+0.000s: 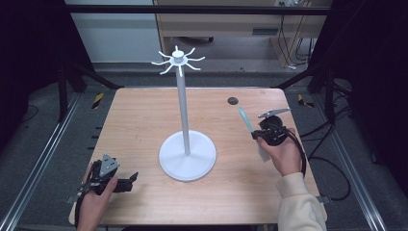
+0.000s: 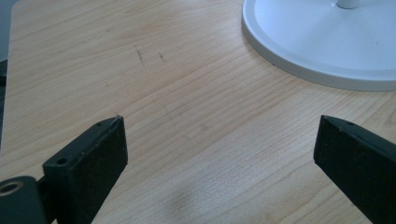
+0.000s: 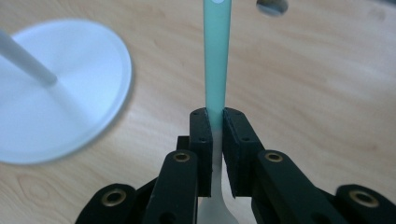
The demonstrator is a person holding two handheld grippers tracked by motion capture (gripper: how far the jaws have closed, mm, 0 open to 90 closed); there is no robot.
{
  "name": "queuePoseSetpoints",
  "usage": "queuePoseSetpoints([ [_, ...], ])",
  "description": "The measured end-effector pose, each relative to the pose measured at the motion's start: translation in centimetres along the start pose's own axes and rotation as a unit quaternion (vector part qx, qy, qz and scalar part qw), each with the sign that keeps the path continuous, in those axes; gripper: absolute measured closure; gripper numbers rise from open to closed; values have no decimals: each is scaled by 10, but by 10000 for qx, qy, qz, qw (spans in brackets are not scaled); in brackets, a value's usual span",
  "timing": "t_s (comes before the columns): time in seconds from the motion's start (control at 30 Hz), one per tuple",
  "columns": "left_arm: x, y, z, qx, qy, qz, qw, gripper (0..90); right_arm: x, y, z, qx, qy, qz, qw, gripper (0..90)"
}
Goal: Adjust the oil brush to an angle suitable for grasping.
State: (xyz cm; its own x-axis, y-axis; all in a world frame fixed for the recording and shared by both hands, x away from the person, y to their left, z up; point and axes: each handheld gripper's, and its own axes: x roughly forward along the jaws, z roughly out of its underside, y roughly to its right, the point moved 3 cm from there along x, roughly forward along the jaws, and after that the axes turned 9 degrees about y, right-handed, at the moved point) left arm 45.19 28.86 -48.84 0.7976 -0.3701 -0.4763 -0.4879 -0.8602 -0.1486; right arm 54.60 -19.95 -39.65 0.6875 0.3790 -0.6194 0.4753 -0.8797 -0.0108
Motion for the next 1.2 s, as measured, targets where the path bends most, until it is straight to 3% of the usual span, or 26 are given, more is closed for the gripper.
queuePoseSetpoints([
  [0.07,0,-1,0,-18,-2,-14,10000,24,-6,-1,-16,9,298,-26,9996,828],
  [0.17,-1,-2,1,-56,4,-22,10000,24,-9,-3,-25,23,460,-83,9989,828],
  [0.27,-1,-2,1,-66,18,-27,10000,24,-17,-10,-39,58,908,-225,9956,828],
  [0.4,-1,-1,0,-26,48,13,10000,24,-23,-14,-40,50,1097,-257,9936,828],
  [0.57,0,0,-2,41,52,46,10000,24,-31,-19,-27,181,1315,-310,9907,828],
  [0.7,1,2,-2,69,38,71,9999,24,-42,-15,-27,334,1611,-452,9853,828],
  [0.87,1,2,-2,59,46,65,10000,24,-50,-17,-31,341,1781,-505,9821,827],
  [1.2,1,2,-2,65,47,66,9999,24,-59,-21,-36,247,1893,-531,9802,827],
])
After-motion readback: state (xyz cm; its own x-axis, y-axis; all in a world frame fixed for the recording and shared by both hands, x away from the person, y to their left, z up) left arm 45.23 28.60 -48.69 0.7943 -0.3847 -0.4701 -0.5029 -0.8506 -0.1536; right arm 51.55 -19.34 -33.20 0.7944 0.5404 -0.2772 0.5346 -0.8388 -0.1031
